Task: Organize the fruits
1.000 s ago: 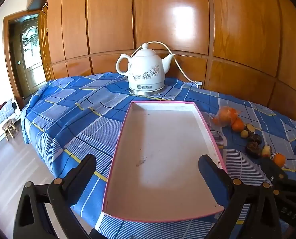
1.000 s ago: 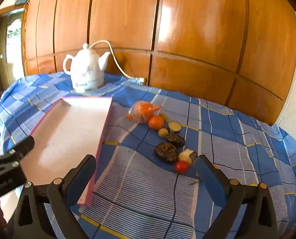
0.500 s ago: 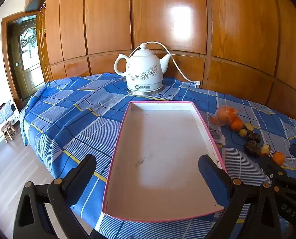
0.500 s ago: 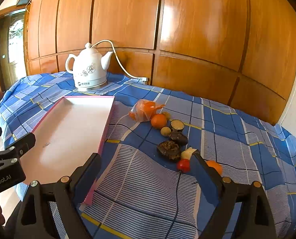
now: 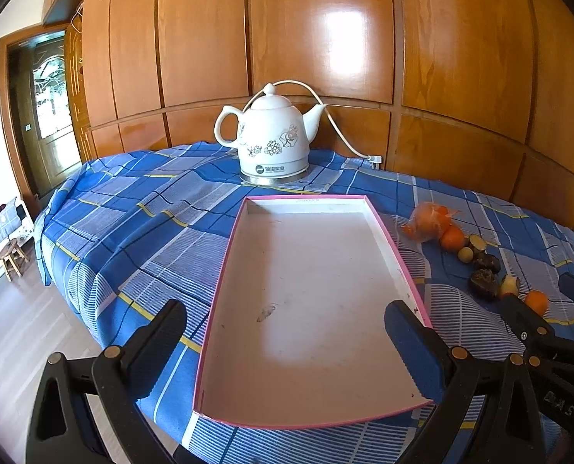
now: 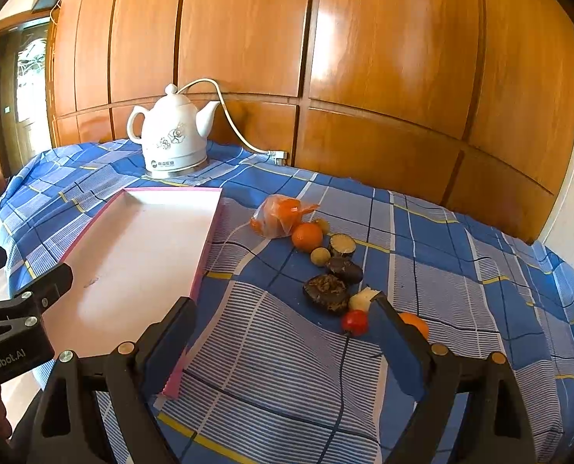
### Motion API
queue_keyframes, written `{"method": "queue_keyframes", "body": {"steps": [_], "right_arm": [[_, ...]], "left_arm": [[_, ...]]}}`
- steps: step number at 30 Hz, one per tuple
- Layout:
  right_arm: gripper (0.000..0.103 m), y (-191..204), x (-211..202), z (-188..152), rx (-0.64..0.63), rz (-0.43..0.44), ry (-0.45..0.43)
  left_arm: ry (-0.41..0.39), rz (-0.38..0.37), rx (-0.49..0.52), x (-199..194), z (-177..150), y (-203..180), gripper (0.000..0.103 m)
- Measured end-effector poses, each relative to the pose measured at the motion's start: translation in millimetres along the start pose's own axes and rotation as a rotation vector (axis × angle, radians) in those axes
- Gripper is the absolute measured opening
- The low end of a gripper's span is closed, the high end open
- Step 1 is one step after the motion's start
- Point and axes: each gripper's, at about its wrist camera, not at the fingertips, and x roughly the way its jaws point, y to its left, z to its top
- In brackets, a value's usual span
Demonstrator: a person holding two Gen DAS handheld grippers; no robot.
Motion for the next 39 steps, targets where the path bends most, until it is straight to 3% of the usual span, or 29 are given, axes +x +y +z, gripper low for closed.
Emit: {"method": "queue_keyframes", "body": {"steps": [39], "right_arm": [[0.092,-6,-3,2,0.017,-0.015,0.003]], "left_arm": [[0.008,-0.074,0.061,-4,-2,-13,0.103]]}}
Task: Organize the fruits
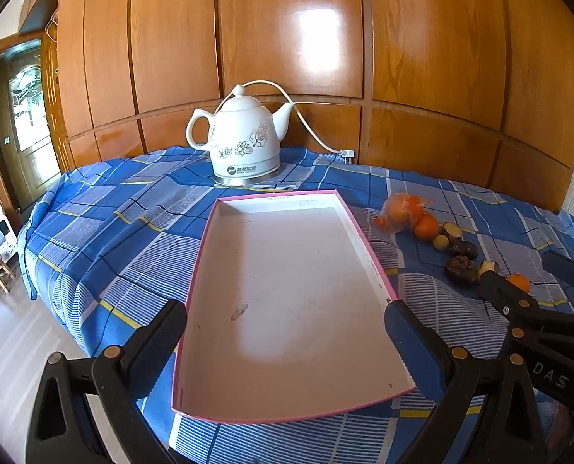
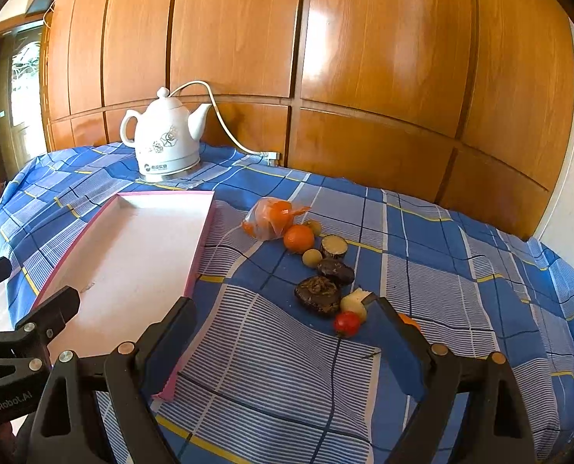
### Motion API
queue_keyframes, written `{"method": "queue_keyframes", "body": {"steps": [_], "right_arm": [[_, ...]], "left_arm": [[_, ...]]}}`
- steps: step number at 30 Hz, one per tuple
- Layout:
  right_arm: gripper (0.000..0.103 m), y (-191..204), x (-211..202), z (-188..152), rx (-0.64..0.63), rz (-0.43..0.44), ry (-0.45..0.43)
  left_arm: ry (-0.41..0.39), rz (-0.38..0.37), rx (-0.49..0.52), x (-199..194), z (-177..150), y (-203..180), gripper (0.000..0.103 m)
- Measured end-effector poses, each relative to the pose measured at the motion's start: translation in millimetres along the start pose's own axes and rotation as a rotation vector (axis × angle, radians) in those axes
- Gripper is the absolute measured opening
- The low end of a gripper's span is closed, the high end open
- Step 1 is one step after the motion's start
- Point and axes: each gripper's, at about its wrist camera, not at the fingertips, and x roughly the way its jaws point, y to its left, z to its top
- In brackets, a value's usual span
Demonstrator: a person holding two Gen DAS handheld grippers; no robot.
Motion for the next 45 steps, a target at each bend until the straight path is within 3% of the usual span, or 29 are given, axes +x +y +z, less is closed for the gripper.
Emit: {"method": "queue_keyframes", "body": {"steps": [18,28,33,38,43,45], "right_arm": [[0.092,-21,4,21,-0.013,-0.005,-0.01],[0.092,-78,30,58,-0.02,0.089,0.112],[0.092,-125,62,64,-0.013,0.045,0.181],[0.09,-166,88,50,0.116,0.041,0.246],[0.088,-177,85,55,0.188,0.069,0.243],[0.088,-177,83,55,0.197,0.08,0.243]], "left_arm": [[0.016,-0.028,0.041,4,1,-11,0.103],[0.067,-0.171,0.137,14,12,-37,0.103],[0.127,-0.28,0.18,28,30,-46,0.102],[0.259,-0.34,0.158,60,52,-49,0.074],[0.293,-0.386,0.183,75,71,-64,0.052],[0.285,-0.375,0.214,83,80,-74,0.048]]}}
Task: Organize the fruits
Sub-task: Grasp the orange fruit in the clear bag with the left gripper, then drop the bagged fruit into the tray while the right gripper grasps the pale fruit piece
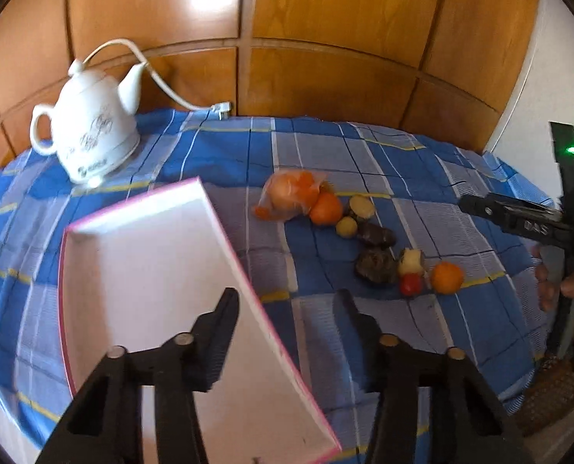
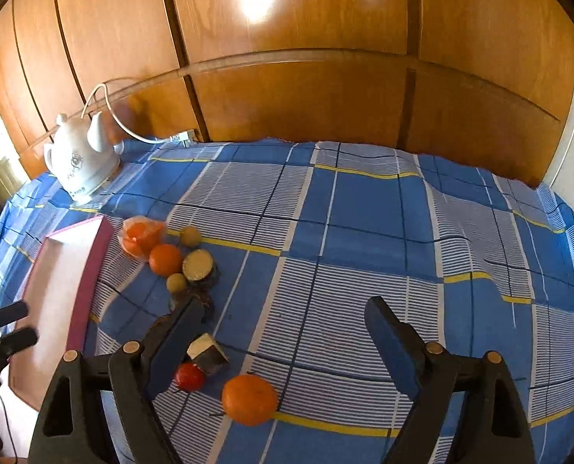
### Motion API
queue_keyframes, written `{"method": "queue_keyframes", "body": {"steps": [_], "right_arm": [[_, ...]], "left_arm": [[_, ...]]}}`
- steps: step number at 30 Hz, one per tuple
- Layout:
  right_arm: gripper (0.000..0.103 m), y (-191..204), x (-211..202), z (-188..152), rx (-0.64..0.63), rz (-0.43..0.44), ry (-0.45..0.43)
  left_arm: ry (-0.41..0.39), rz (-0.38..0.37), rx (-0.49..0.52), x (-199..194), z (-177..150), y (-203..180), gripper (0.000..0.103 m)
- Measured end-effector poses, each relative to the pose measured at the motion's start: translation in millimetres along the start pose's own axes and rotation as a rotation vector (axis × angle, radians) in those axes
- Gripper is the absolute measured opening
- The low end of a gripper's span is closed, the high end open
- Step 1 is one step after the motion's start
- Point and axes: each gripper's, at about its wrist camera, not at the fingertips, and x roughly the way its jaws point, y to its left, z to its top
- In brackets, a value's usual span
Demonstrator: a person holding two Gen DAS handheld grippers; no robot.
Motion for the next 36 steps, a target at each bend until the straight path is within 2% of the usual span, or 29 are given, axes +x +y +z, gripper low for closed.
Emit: {"method": "queue_keyframes", "body": {"steps": [5,7,9,12,16,20,21,22,23,24,26,28,31,36], "right_arm": [[0.088,1,-1,1,0.017,0.031,0.012],[0.088,0,0,1,0.026,0.042,0.016],[0.088,-1,0,2,0.036,0.053,0.022],[0.088,-1,2,1,0.043,0.062,0.036],[0.088,0,2,1,0.042,0.064,0.044],[0.088,-3,4,2,0.058,0.072,0.053],[0.088,-4,5,2,0.063,0.074,0.054],[0.088,-5,5,2,0.068,0.075,0.054],[0.088,-6,5,2,0.075,0.075,0.055],[0.088,-7,6,2,0.079,0.075,0.056],[0.081,-11,7,3,0.099,0.079,0.058],[0.065,-16,10,3,0.129,0.096,0.069],[0.049,-18,19,1,0.143,0.125,0.132],[0.049,1,35,-7,0.064,0.163,0.217]], "left_arm": [[0.023,-0.021,-0.014,26,32,1,0.05],[0.018,0.001,-0.001,36,43,-2,0.064],[0.018,0.012,0.005,47,55,-5,0.067],[0.03,-0.005,-0.031,65,73,-7,0.087],[0.054,0.011,-0.047,97,91,-13,0.093],[0.107,0.056,-0.042,132,97,-10,0.091],[0.117,0.055,-0.055,137,98,-7,0.082],[0.147,0.024,-0.088,146,98,0,0.065],[0.178,-0.015,-0.121,153,96,6,0.06],[0.169,-0.051,-0.165,155,95,14,0.06],[0.157,-0.076,-0.175,154,93,18,0.058],[0.136,-0.102,-0.19,149,89,21,0.052],[0.111,-0.139,-0.217,139,84,26,0.051],[0.066,-0.171,-0.191,117,78,28,0.05]]}}
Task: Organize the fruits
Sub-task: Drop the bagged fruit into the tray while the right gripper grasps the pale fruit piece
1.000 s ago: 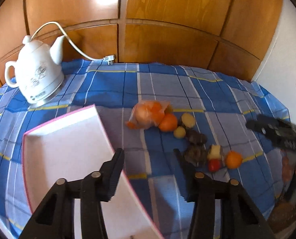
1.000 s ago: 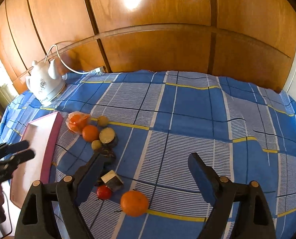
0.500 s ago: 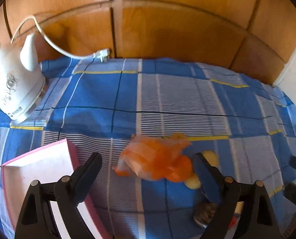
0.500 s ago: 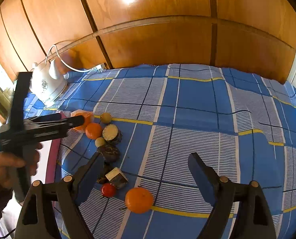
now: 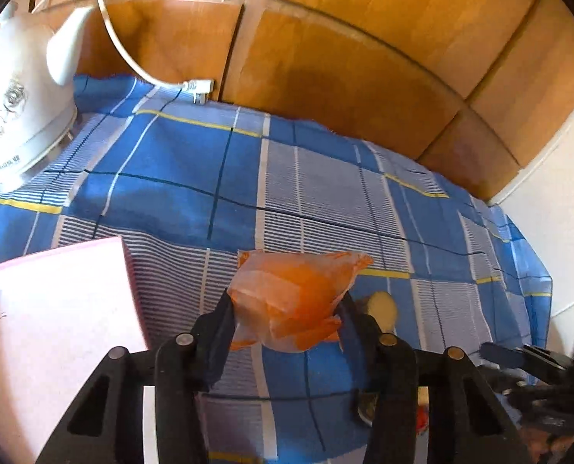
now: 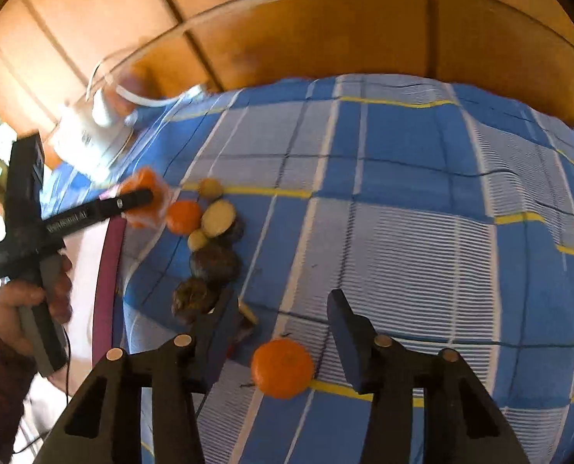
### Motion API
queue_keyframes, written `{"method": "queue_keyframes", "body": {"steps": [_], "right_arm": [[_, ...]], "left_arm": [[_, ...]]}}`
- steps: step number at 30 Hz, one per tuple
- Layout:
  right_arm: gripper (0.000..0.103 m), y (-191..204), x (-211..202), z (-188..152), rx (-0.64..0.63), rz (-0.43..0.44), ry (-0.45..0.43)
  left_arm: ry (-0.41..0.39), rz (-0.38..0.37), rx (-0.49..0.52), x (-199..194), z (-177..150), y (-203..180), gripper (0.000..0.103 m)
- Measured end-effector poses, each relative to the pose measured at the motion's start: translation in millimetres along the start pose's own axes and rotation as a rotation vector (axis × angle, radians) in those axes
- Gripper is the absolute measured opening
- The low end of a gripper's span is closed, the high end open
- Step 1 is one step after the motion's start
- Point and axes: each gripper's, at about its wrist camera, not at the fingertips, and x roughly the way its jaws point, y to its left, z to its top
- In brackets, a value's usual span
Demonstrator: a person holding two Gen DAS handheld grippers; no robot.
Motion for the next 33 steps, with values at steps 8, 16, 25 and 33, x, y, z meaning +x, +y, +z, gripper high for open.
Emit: {"method": "queue_keyframes", "body": {"steps": [8,16,25,33], "right_arm": [[0.048,37,30,-13,-0.172,0.012,0.059],[0.032,51,50,-21,-0.286,-0.059,0.076],[0.025,47,43,-18,-0.292,-0.124,0.035],[0.025,48,40,-14,-0.296,-0.14,0.01]], "left_arm": [[-0.092,-0.085,0.015,-56,-15,3,0.05],[-0.155,0.008,0.017,-116,-39,41,0.051],[-0.103,0.309,-0.158,-98,-57,124,0.053],[-0.192,0.406,-0.162,-117,-78,117,0.074]]}}
